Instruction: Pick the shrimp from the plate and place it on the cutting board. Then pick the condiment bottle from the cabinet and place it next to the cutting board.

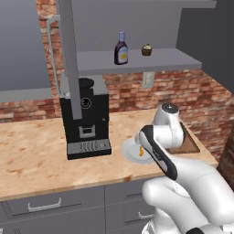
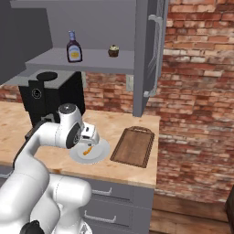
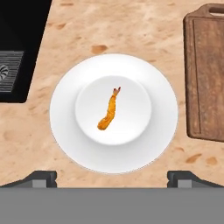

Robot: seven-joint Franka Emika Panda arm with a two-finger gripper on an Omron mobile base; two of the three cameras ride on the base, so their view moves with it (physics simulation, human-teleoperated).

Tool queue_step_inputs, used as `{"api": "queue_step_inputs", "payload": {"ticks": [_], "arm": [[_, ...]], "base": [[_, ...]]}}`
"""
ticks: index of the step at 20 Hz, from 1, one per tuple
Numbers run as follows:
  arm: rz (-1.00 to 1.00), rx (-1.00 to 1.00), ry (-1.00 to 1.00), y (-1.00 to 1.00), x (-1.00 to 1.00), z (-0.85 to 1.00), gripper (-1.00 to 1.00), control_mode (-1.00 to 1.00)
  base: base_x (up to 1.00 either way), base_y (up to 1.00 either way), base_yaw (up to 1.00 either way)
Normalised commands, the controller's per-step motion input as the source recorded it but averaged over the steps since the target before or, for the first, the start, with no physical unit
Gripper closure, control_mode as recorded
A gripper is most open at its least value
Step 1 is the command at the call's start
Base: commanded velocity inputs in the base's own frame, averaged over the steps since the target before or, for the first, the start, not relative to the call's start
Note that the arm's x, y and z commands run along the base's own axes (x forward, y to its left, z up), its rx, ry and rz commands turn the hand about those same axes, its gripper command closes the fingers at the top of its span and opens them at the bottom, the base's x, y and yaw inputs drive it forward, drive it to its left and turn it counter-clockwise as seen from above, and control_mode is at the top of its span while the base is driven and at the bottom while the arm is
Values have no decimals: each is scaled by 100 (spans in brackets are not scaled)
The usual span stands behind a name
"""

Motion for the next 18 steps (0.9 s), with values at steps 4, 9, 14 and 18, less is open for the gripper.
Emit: {"api": "queue_step_inputs", "payload": {"ticks": [4,9,14,18], "arm": [[0,0,0,0,8,-17,-100,-100],[0,0,0,0,9,-15,-100,-100],[0,0,0,0,9,-15,-100,-100],[0,0,0,0,9,-13,-100,-100]], "base": [[0,0,0],[0,0,0],[0,0,0],[0,0,0]]}}
